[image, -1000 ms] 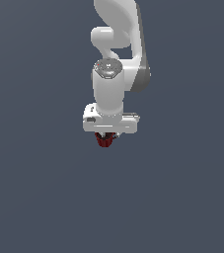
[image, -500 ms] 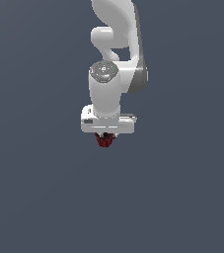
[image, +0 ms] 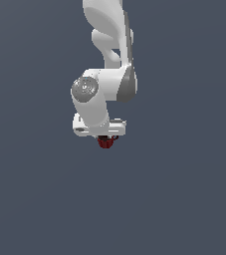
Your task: Pick up the object and move it to a goal position.
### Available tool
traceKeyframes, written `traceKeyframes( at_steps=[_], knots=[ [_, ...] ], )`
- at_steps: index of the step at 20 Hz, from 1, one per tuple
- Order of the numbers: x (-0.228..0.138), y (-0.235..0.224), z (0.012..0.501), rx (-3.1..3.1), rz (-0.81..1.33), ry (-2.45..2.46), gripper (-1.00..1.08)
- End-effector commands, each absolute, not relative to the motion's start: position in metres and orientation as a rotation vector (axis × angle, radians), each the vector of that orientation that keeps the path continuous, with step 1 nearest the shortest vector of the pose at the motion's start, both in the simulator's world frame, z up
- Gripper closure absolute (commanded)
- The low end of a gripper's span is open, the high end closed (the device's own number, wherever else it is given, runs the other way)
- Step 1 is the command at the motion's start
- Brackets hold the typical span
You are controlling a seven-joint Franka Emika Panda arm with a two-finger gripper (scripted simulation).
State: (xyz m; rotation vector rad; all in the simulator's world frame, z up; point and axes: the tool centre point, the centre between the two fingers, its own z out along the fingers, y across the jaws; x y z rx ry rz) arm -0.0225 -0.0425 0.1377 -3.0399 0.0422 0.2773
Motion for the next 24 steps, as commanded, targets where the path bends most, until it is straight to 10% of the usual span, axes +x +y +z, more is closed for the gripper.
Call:
traceKeyframes(
  at_steps=[1, 24],
  knots=[
    [-0.03, -0.052, 0.129, -2.996, 0.355, 0.031, -0.2],
    [-0.066, -0.086, 0.101, -2.739, 0.618, -0.032, -0.2]
  ],
)
